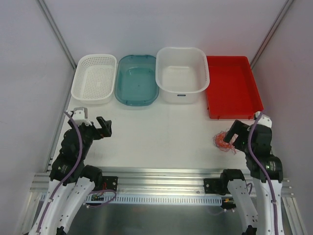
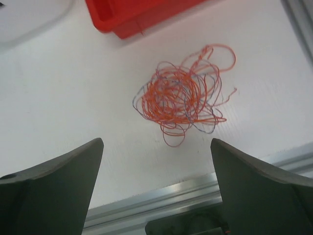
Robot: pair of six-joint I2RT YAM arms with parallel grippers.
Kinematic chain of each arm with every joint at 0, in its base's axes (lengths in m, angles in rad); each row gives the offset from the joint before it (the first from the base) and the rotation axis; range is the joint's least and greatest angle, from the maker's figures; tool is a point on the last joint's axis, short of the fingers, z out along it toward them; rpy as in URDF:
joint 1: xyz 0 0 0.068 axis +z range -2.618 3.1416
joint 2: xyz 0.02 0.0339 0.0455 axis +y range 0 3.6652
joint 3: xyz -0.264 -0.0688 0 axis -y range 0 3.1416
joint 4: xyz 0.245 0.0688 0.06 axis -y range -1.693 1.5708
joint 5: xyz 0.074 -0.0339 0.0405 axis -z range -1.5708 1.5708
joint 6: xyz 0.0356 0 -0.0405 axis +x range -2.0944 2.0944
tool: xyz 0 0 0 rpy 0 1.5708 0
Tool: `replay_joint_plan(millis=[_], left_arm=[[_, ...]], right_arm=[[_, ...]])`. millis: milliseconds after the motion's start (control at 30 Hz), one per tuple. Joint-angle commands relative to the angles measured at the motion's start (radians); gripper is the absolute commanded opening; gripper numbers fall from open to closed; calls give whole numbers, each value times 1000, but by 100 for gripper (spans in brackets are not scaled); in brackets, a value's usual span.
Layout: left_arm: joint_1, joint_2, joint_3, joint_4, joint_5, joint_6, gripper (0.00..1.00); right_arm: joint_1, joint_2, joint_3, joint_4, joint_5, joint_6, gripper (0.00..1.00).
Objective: Untangle the cables
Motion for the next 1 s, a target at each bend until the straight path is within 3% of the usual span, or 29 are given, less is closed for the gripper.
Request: replay_joint_plan(millis=[0,200,300,467,633,767,800,900,967], left_arm=[[-4,94,2,30,119,-21,99],[17,154,2,29,196,-2,99],[20,148,-7,27,207,2,99],[20,128,-18,26,201,13,99],[20,130,-18,26,205,21,99],[22,146,-22,27,207,34,99],[22,151,-21,26,211,34,99],[20,176,-16,26,242,38,99],[19,197,-16,27,270,38,99]], right_arm=[[5,67,-61,13,89,166,97],[-16,218,-185,181,149,260,99],[-62,345,-224,294,76,285,95],[-90,550,-264,453,88,311,89],[-73,710,-273,520,75,286,81],[-6,802,-261,527,51,240,61],[14,813,-258,532,34,233,47],[88,822,-252,572,-45,185,22],[149,818,-233,590,-79,168,10]])
